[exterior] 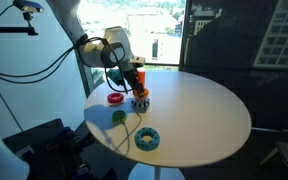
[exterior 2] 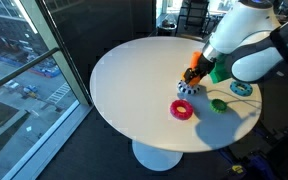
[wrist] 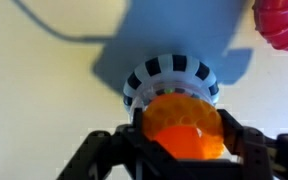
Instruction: Put the orange ring on the table
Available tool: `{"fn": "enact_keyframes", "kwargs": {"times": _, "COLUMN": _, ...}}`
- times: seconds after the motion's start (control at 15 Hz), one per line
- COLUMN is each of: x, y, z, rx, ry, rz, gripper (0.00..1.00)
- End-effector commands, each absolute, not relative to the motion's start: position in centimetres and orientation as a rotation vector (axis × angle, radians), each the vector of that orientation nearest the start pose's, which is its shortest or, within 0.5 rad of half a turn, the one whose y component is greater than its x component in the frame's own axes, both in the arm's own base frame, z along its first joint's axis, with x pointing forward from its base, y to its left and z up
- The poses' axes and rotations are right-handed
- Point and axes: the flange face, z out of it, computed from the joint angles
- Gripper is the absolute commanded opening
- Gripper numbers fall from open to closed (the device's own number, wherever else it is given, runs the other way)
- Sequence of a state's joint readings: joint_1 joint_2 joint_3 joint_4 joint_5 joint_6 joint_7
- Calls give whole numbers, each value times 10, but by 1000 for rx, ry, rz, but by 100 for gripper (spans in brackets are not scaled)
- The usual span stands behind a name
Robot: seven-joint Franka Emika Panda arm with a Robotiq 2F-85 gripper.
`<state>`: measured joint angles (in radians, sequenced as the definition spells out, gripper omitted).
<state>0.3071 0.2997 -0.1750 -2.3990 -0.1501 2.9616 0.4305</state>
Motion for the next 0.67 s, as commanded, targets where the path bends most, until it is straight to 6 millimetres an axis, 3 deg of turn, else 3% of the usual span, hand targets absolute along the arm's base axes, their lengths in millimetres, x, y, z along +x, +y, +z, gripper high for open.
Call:
{"fn": "enact_keyframes", "kwargs": {"times": 0.0, "x": 515, "y": 74, "z": 230, "rx": -3116, "ry": 240, "rz": -473, "gripper": 76}}
{"fn": "enact_keyframes", "kwargs": {"times": 0.6, "x": 515, "y": 68, "z": 260, "rx": -3085, "ry": 270, "rz": -548, "gripper": 75}}
